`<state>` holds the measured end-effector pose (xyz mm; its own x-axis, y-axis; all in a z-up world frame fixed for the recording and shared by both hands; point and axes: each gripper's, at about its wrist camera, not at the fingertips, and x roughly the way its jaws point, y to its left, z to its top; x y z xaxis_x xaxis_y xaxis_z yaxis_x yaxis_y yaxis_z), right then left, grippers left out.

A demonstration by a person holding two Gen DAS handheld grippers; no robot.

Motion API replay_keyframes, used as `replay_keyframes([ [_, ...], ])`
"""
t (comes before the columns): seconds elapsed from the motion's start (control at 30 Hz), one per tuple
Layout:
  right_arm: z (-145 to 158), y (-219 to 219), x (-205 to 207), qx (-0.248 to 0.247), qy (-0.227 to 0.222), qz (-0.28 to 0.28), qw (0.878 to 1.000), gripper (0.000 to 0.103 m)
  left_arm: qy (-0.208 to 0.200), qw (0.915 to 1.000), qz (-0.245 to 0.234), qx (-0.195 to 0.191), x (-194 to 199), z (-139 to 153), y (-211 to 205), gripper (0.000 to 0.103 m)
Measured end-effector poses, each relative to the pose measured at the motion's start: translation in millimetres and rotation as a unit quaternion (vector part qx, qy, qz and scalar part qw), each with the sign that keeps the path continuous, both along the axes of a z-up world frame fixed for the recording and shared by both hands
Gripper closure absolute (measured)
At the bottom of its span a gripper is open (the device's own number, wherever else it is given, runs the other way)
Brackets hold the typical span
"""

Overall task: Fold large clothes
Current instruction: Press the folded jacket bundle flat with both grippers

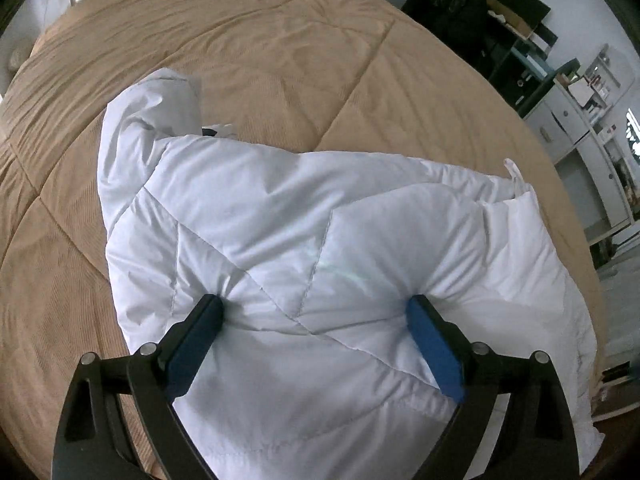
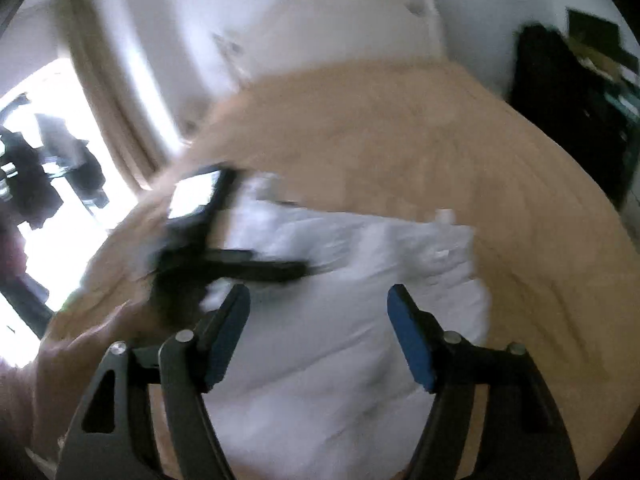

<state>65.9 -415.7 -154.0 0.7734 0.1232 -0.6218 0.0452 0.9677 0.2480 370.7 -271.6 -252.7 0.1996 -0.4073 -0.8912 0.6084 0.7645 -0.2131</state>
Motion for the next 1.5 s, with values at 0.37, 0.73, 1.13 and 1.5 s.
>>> replay_keyframes([
  [0.37,-123.9,9.2,-43.2,0.0,0.004,-0.048,0.999,0.031,-0.022,0.9985,-0.046,-0.018,-38.9,37.0,-20.0,0.016],
  [0.73,-127.3,12.3,-46.4,0.007,-0.003,-0.07,0.998,0.031,-0.111,0.9749,-0.15,0.122,-64.1,4.7,-155.0,0.002],
  [1.13,-128.0,25.4,-47.7,-0.004,0.002,-0.076,0.997,0.03,-0.159,0.9833,-0.076,0.046,-3.8,105.0,-136.1,0.018],
  [1.5,-124.5,34.5,-48.2,-0.034,0.029,-0.118,0.992,0.014,-0.081,0.996,-0.025,0.029,-56.2,30.2,38.3,0.016],
])
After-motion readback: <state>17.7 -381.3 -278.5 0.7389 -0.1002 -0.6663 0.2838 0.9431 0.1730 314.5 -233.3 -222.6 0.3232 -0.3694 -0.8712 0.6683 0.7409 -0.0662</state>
